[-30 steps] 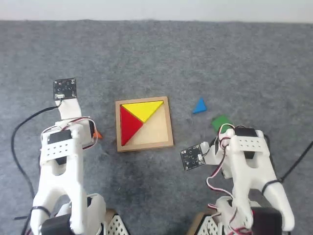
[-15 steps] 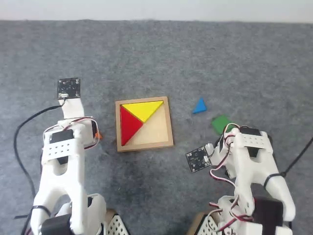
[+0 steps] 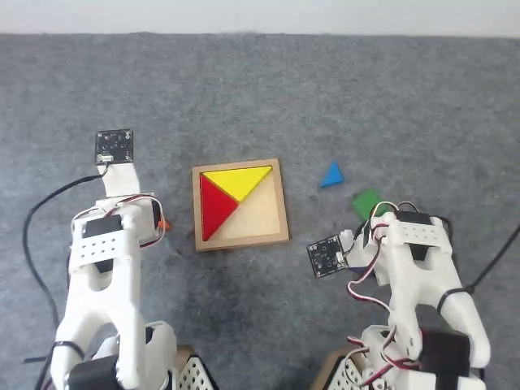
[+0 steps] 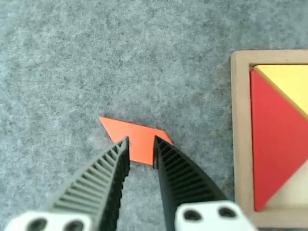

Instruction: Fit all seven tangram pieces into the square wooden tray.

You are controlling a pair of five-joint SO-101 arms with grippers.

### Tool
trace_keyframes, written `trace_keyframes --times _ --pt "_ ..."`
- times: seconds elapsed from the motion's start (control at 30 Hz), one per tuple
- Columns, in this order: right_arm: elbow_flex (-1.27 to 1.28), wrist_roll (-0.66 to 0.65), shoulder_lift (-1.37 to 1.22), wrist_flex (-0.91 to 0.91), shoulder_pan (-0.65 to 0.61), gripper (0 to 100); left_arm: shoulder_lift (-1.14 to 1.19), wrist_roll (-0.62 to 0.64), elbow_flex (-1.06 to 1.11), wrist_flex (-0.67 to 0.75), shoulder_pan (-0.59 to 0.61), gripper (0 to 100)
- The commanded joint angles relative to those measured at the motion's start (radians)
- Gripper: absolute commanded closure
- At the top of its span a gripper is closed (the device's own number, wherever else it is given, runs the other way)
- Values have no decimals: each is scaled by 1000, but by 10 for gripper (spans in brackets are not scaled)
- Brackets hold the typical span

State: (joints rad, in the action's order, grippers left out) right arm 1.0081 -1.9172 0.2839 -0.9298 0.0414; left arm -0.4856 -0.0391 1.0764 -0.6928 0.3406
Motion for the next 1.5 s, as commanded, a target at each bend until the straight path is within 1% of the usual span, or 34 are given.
trace_keyframes --times 0.0,0.13,0.3,0.4,0.53,0.83,1.0,1.1,1.2,1.4,1.47 --pt "0 14 -8 19 -8 748 -38 -14 -8 -2 -6 924" --pt "0 25 -4 -2 -19 743 -38 -14 -8 -2 -6 924" --pt "0 66 -2 -47 -67 742 -38 -14 -8 -2 -6 924" --pt "0 68 -4 -47 -84 742 -38 -14 -8 -2 -6 924" --pt "-5 69 -2 -113 -105 742 -38 -14 -8 -2 -6 924" --pt "-11 71 5 -183 -105 742 -38 -14 -8 -2 -6 924" --pt "-6 94 42 -237 -111 742 -38 -14 -7 0 -6 924" --pt "-6 103 39 -214 -104 742 -38 -14 -7 0 -6 924" --pt "-6 160 35 -197 -117 742 -38 -14 -7 0 -6 924" --pt "2 270 33 -191 -206 742 -38 -14 -7 0 -6 924" --pt "6 278 33 -173 -208 742 -38 -14 -7 0 -6 924"
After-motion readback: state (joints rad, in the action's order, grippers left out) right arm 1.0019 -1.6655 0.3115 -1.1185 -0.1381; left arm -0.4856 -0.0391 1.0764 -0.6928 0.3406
